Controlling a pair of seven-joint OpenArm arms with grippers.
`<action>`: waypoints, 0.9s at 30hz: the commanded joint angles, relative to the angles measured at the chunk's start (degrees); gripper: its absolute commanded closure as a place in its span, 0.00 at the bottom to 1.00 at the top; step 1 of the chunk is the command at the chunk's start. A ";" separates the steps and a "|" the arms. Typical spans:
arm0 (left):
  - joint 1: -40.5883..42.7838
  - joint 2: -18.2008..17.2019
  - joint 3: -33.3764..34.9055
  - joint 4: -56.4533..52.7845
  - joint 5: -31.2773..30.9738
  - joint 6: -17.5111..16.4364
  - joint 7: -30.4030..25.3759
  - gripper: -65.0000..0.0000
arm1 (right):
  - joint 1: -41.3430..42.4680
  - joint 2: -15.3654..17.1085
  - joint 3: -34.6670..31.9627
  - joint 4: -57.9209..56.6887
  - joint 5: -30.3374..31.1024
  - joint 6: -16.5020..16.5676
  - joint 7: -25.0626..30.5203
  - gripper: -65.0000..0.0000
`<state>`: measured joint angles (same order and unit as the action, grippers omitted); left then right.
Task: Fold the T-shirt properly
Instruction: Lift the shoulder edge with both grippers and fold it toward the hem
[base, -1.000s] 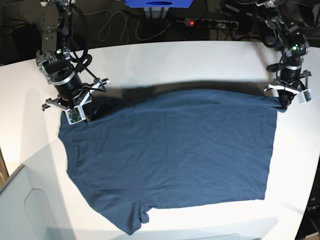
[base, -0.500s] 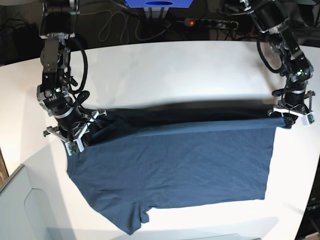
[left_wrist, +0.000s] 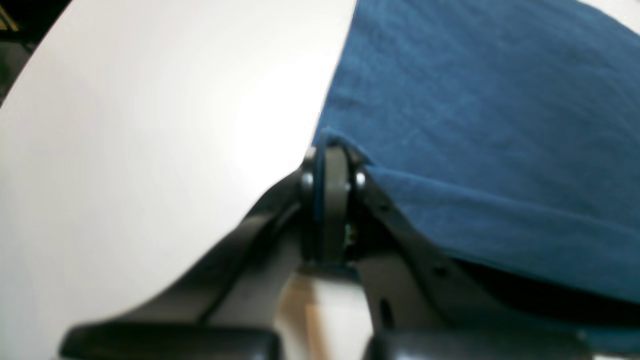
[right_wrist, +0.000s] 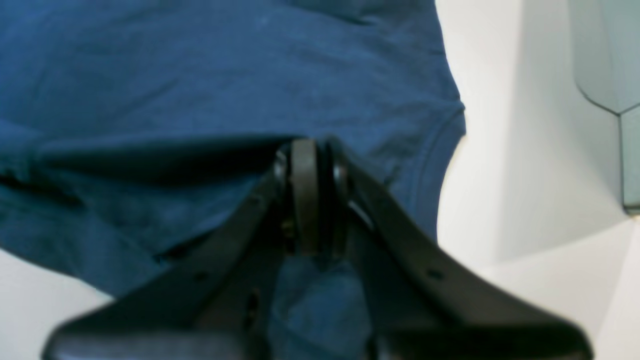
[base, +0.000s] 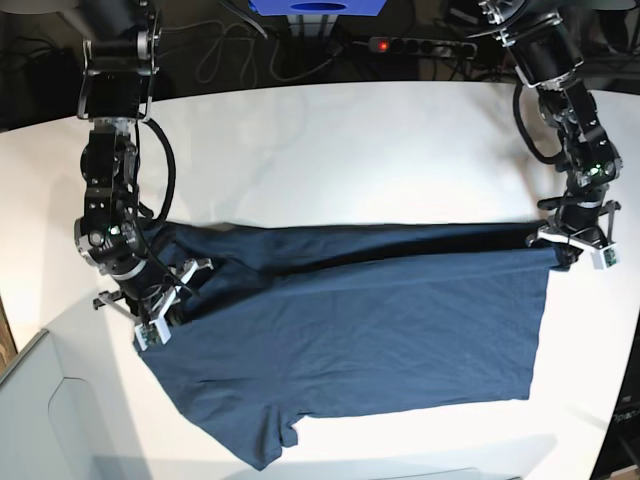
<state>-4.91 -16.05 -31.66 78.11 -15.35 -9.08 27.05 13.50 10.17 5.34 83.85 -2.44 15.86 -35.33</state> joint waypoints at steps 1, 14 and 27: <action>-1.82 -1.40 -0.30 0.27 -0.43 0.07 -1.60 1.00 | 1.76 0.42 0.24 -0.03 0.28 0.54 1.35 1.00; -5.07 -1.31 -0.30 -4.04 -0.43 0.07 -1.60 1.00 | 3.95 0.51 -2.75 -3.37 0.28 0.54 4.08 1.00; -6.92 -1.40 -0.30 -5.36 -0.43 0.51 -1.07 0.81 | 4.13 0.77 -3.54 -3.99 0.20 0.54 3.64 0.90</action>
<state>-10.68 -16.29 -31.73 71.75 -15.27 -8.62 27.24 16.14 10.33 1.43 79.00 -2.74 15.99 -32.88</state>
